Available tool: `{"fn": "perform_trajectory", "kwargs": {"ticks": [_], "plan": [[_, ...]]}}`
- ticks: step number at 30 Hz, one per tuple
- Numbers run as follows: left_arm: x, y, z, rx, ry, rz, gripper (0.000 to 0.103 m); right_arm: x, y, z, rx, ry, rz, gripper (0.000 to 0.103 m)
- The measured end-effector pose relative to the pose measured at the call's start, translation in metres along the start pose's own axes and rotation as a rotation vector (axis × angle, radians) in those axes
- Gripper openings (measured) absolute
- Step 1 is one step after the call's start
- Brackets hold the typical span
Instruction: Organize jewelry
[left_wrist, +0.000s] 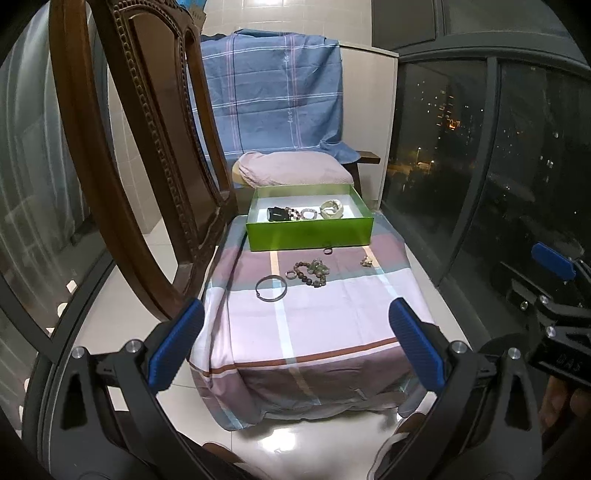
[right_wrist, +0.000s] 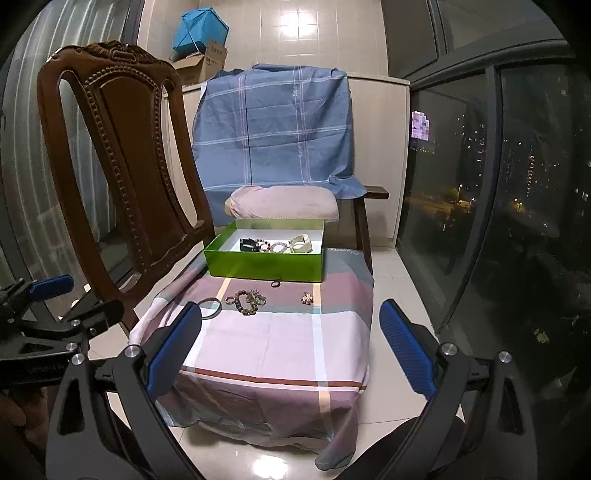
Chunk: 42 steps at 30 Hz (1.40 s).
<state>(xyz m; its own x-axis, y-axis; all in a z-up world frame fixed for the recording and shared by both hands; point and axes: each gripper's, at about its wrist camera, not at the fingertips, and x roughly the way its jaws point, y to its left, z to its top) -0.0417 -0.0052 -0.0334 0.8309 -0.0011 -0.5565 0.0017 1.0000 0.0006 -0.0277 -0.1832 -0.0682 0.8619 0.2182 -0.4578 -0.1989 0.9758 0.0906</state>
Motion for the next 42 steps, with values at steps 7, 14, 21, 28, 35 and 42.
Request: {"fn": "perform_trajectory", "kwargs": {"ticks": [7,14,21,28,35,42], "plan": [[-0.001,-0.001,0.001,-0.004,-0.002,-0.007,0.099,-0.001,-0.002,0.001,0.005,-0.003,0.003,0.095],[0.001,-0.001,0.000,-0.003,0.006,-0.012,0.099,-0.001,-0.002,0.001,0.003,-0.003,0.005,0.095],[0.005,-0.001,0.000,-0.006,0.015,-0.013,0.099,0.000,-0.001,0.001,0.004,0.006,0.006,0.095],[0.009,0.000,0.000,-0.008,0.025,-0.014,0.099,0.005,-0.002,0.001,0.010,0.017,0.010,0.095],[0.017,0.001,0.000,-0.008,0.040,-0.014,0.099,0.012,-0.002,0.000,0.014,0.027,0.010,0.095],[0.068,0.010,0.003,0.000,0.098,0.010,0.099,0.034,-0.008,-0.007,0.022,0.060,0.002,0.095]]}}
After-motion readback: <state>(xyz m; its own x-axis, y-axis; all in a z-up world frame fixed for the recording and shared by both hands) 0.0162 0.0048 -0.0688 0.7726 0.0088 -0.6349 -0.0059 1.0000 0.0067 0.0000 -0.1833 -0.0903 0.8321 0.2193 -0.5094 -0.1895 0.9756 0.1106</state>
